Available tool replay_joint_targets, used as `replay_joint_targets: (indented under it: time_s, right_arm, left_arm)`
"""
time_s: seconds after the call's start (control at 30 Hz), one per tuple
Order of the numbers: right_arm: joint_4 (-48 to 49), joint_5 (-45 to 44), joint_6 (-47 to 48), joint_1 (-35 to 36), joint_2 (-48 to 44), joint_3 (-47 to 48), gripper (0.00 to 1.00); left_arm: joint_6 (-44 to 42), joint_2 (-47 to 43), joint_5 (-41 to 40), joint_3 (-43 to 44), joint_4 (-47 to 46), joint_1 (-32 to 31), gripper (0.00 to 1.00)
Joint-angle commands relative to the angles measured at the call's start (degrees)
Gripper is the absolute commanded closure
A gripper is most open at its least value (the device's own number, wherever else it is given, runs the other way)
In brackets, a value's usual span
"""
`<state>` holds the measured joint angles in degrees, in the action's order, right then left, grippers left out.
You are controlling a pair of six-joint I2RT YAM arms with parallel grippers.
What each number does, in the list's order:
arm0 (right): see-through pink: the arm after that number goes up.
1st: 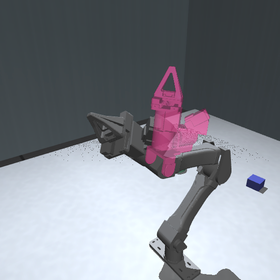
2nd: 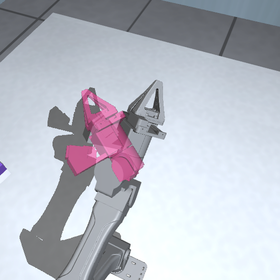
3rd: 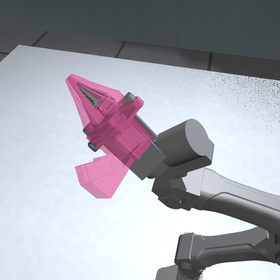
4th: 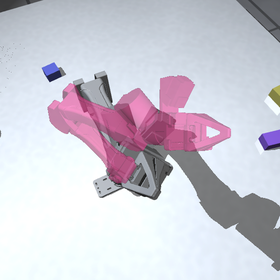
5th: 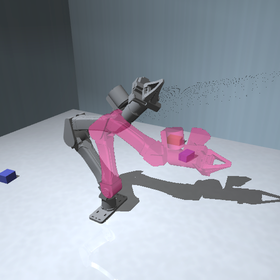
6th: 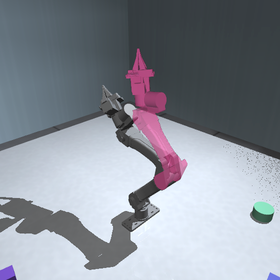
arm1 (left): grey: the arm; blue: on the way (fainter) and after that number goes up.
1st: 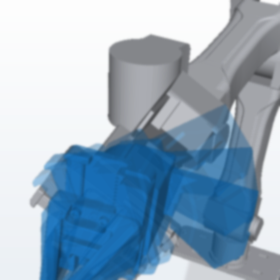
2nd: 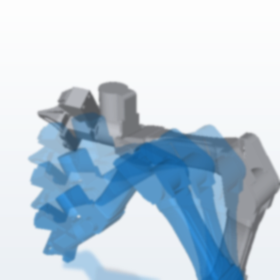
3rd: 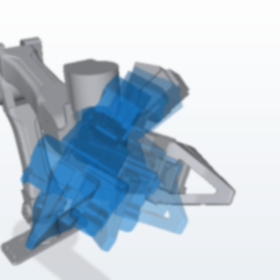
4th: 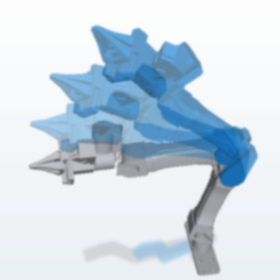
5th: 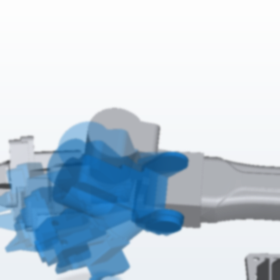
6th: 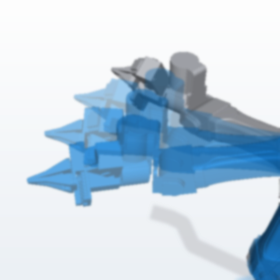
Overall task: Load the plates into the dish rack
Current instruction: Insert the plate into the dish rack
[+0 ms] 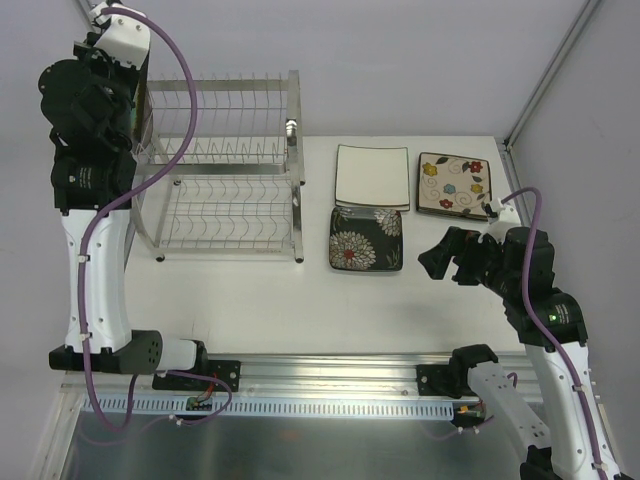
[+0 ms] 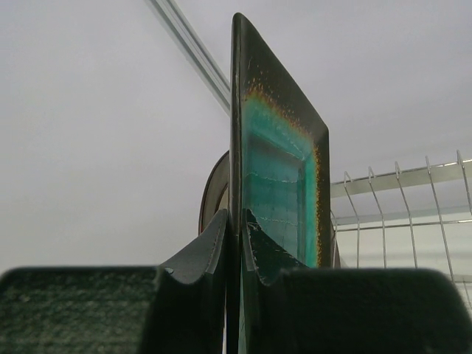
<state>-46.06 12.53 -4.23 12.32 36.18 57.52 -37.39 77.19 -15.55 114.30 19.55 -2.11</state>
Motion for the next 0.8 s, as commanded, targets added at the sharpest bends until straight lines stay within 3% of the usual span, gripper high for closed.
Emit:
replay_joint_targets:
  time_s: [0.0,0.77]
  right_arm:
    - [1.33,0.82,0.71,0.43,-0.32,1.28,0.0]
    - [0.8,2.32,0.01,0.95,-0.85,0.4,0.0]
  left_arm:
    - [1.26,-4.5,-1.23,4.62,-13.75,0.79,1.0]
    - [1.7,-4.51,-4.31,-0.04,-7.69,0.79,1.0]
